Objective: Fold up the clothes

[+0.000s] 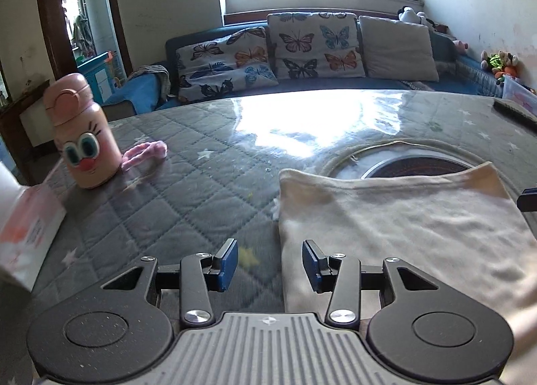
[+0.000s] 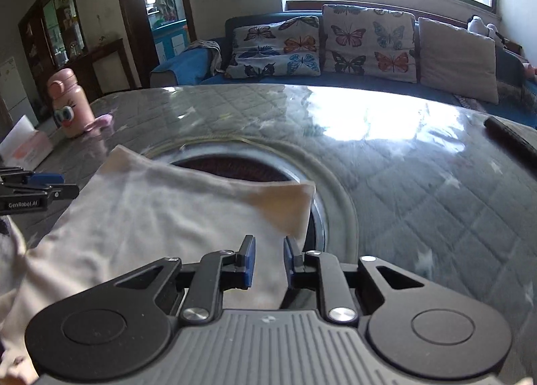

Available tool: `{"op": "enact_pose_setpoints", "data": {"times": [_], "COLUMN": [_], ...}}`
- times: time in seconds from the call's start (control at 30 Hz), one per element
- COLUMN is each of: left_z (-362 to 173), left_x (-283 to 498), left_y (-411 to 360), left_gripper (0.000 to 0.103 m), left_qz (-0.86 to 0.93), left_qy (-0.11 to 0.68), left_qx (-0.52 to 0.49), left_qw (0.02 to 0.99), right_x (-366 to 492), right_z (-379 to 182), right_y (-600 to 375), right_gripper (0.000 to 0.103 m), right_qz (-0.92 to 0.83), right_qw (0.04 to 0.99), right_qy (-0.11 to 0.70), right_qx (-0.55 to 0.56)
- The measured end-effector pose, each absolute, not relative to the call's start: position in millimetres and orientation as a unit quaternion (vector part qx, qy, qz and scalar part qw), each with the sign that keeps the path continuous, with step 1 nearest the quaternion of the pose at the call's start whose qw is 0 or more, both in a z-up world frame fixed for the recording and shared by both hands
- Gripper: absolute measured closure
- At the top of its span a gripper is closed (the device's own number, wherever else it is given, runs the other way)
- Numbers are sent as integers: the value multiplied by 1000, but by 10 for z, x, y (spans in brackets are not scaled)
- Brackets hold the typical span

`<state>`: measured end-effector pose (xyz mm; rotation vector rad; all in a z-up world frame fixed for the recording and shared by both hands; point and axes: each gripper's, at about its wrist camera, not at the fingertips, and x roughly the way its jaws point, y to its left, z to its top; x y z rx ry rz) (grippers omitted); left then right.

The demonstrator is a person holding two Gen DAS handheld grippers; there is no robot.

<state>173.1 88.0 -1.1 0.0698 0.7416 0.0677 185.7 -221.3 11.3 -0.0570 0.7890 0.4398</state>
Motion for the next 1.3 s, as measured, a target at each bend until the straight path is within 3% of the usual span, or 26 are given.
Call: {"op": "enact_pose_setpoints", "data": {"times": [0.17, 0.23, 0.4, 0.5, 0.6, 0.7, 0.8, 0.87, 1.3], "left_z": [-83, -96, -104, -116, -117, -117, -117, -113, -92], "left_x": [1943, 1996, 2032, 2034, 2038, 2050, 2058, 2061, 2237], "left_y": [921, 948, 928, 909, 927, 930, 926, 930, 1099], "left_gripper": [59, 66, 94, 96, 97, 97, 98, 99, 100], "left_qz": [30, 24, -5, -10, -7, -6, -5, -1, 42], "left_qy": [368, 371, 364, 359, 355, 354, 353, 350, 349], "left_qx": [32, 27, 31, 37, 35, 34, 35, 36, 41], "left_qw": [929, 928, 931, 932, 934, 935, 935, 936, 935], "right_x": [2149, 2240, 2367, 2396, 2376, 2364, 2395, 2417, 2685], "right_z": [28, -6, -37, -52, -40, -34, -56, -66, 84], "right_y": [-2127, -2111, -2131, -2112, -2107, -2125, -2101, -2082, -1751], "right_gripper": [85, 85, 85, 83, 73, 73, 76, 98, 98], "right_qz": [203, 194, 175, 176, 163, 171, 179, 183, 189], "right_qw": [899, 901, 907, 906, 910, 909, 905, 903, 916], "right_qy": [386, 387, 382, 384, 381, 378, 385, 387, 346], "right_qx": [-33, -32, -23, -28, -31, -31, -35, -37, -71]}}
